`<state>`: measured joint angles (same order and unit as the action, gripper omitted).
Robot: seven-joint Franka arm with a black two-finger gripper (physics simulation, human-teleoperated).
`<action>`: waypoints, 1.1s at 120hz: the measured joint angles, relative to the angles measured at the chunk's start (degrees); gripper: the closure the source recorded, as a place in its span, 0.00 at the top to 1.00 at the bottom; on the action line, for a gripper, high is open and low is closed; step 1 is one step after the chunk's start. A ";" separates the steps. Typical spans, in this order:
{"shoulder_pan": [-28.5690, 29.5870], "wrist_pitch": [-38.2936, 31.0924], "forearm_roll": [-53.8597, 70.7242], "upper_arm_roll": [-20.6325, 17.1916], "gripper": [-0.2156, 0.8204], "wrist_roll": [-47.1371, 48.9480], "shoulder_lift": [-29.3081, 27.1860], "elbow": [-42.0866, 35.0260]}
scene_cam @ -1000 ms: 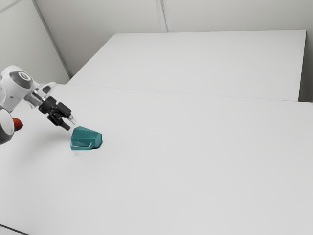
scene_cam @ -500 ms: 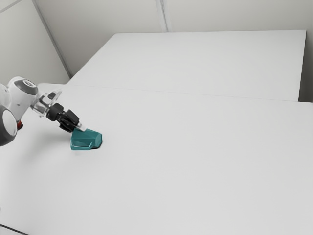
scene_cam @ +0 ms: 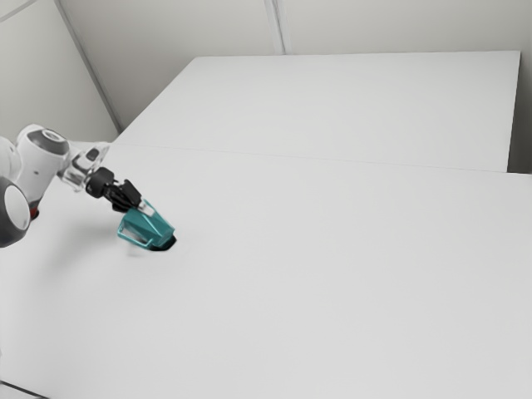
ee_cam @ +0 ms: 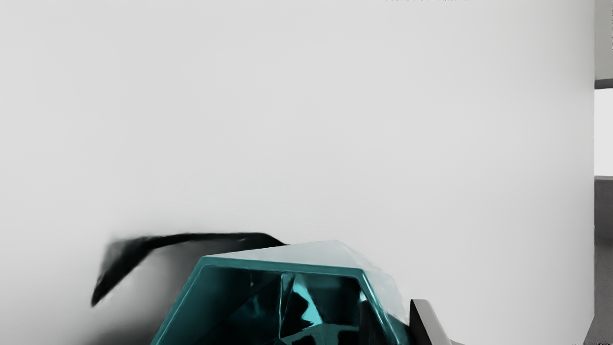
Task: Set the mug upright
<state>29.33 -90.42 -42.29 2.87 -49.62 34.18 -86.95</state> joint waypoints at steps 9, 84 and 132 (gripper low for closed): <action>-1.07 -0.02 -0.03 0.08 0.06 0.33 -0.56 -0.02; -19.37 -11.56 9.15 4.12 0.04 4.28 -14.87 -12.00; -32.82 -25.78 26.75 4.84 0.04 11.68 -21.99 -20.41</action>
<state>-3.49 -116.20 -15.54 7.71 -37.94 12.18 -107.36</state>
